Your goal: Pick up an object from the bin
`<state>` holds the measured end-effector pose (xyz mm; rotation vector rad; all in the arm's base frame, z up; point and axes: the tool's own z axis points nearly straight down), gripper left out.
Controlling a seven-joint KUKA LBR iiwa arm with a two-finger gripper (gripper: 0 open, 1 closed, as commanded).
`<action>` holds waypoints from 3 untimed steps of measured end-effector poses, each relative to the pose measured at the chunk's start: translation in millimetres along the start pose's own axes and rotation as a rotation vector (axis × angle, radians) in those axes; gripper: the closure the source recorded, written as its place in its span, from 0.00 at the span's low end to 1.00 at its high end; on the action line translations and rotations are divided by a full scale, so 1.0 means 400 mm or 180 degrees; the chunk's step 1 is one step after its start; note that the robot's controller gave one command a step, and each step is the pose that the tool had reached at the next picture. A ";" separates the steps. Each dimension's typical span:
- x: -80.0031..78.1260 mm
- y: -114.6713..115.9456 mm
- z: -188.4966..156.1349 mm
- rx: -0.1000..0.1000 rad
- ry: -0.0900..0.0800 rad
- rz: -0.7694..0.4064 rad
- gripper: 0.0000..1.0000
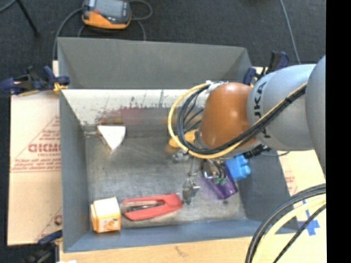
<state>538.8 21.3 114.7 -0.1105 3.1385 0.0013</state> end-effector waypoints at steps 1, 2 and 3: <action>0.065 0.088 0.092 0.0020 -0.0033 -0.0872 1.00; 0.065 0.088 0.092 0.0020 -0.0033 -0.0871 1.00; 0.037 0.125 -0.390 0.0005 -0.0002 -0.1052 1.00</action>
Offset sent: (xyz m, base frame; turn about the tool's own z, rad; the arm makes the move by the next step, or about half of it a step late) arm 0.0000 0.0000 0.0000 0.0000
